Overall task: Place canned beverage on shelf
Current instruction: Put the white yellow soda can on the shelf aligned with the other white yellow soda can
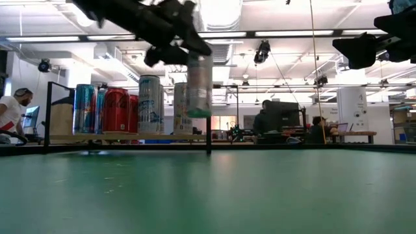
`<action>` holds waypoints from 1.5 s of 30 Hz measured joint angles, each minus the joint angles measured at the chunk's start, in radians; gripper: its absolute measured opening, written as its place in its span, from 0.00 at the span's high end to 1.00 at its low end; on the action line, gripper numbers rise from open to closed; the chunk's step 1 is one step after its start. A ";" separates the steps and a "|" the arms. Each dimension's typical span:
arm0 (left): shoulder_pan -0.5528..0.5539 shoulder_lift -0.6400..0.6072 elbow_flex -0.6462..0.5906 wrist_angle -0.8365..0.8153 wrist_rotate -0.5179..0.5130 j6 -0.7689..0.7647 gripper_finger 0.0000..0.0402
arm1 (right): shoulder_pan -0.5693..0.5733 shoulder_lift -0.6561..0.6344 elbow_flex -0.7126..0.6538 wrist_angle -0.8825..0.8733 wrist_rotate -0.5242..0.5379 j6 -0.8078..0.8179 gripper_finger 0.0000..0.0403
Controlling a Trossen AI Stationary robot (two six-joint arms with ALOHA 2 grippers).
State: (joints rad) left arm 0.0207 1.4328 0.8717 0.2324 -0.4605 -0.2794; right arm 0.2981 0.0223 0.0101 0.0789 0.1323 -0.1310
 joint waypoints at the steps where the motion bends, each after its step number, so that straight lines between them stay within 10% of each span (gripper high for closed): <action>1: -0.003 -0.025 -0.024 0.013 -0.014 0.003 0.41 | 0.000 0.000 0.000 0.000 0.000 0.000 0.02; 24: 0.006 -0.079 -0.110 0.015 -0.308 -0.097 0.36 | 0.000 0.000 0.000 0.000 0.000 0.000 0.02; 45: 0.152 0.020 -0.081 0.057 -0.308 -0.123 0.36 | 0.000 0.000 0.000 0.000 0.000 0.000 0.02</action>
State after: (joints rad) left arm 0.1725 1.4527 0.7910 0.2890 -0.7681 -0.4019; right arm 0.2983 0.0223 0.0100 0.0788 0.1326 -0.1310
